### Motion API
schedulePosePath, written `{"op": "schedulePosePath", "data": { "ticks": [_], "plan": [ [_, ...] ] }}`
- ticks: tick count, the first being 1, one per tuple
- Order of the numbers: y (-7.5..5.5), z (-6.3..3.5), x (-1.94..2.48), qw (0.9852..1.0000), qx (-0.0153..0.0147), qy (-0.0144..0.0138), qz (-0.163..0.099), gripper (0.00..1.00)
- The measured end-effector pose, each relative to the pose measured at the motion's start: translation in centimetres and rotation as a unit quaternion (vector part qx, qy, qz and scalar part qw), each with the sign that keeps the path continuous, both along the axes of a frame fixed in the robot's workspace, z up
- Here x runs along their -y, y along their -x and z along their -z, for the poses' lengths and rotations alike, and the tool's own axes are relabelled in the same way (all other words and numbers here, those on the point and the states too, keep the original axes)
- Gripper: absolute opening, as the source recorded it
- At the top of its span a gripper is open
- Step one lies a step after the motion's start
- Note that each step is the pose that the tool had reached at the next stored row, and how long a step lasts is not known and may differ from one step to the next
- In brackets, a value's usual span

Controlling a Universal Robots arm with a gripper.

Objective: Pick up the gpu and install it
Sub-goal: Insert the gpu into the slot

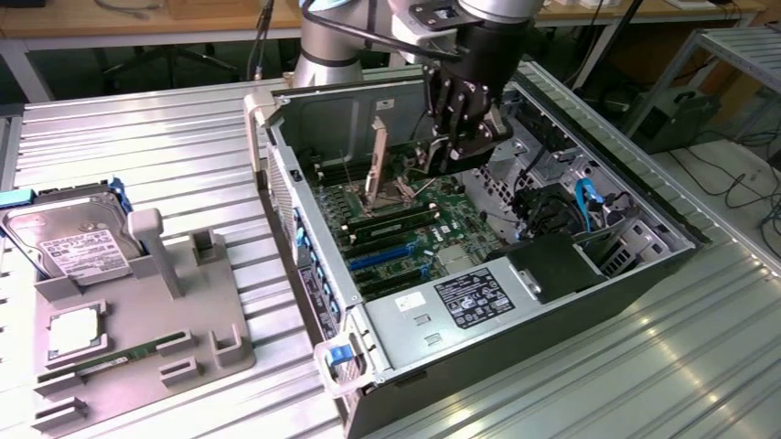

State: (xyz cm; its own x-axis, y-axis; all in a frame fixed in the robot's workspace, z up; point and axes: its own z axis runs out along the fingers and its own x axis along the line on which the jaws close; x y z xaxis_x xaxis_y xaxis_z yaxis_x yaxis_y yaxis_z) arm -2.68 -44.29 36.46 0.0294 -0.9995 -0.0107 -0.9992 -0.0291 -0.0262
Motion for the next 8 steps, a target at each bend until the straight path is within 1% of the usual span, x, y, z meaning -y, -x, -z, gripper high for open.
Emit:
{"op": "schedulePosePath", "data": {
  "ticks": [3,8],
  "plan": [
    [-0.01,0.59,0.01,1.0000,-0.0001,0.0000,0.000,0.27],
    [0.08,1.02,0.02,1.0000,-0.0005,-0.0003,0.003,0.27]
  ]
}}
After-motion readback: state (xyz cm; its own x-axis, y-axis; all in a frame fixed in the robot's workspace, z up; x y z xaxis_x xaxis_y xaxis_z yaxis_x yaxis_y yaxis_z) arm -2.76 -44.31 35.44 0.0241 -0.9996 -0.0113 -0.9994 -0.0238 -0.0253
